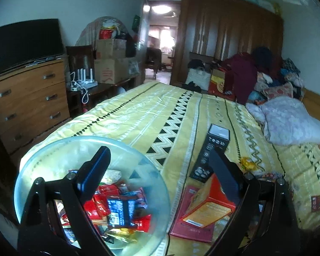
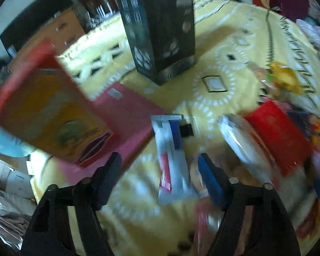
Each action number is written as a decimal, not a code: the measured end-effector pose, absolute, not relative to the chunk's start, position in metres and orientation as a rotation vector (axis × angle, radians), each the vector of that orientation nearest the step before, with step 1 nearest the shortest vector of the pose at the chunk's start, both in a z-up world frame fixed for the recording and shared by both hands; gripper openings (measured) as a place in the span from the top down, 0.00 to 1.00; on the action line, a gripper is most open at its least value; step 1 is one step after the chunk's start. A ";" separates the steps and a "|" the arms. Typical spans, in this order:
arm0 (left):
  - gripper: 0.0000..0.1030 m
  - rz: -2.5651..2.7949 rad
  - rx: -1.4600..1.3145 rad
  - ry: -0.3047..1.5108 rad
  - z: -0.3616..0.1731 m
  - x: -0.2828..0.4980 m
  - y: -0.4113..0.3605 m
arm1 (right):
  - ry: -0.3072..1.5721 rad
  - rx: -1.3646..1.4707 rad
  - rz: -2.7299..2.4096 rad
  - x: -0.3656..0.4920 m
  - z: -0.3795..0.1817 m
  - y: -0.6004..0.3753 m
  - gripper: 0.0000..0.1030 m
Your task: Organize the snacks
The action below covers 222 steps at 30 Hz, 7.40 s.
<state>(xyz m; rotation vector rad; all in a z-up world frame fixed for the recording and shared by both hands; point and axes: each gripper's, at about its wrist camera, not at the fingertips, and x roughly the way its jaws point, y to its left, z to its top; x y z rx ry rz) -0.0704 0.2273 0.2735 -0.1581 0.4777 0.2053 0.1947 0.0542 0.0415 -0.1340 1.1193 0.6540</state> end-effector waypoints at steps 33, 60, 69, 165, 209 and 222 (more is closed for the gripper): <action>0.17 -0.343 -0.427 1.196 0.046 0.039 -0.017 | 0.970 0.487 0.384 0.041 0.041 -0.246 0.70; 0.29 -0.345 -0.037 1.136 0.029 -0.013 -0.006 | 1.054 0.321 0.345 0.040 0.017 -0.211 0.62; 0.46 -0.297 0.038 1.062 0.047 -0.021 -0.016 | 1.017 0.311 0.327 0.034 0.026 -0.208 0.69; 0.47 0.540 -0.225 0.615 0.230 -0.083 0.396 | 0.753 0.045 1.127 0.121 0.287 0.324 0.69; 0.47 0.533 -0.228 0.621 0.225 -0.076 0.394 | 0.769 0.044 1.124 0.119 0.278 0.330 0.69; 0.47 0.534 -0.229 0.623 0.225 -0.075 0.394 | 0.777 0.035 1.119 0.118 0.269 0.333 0.69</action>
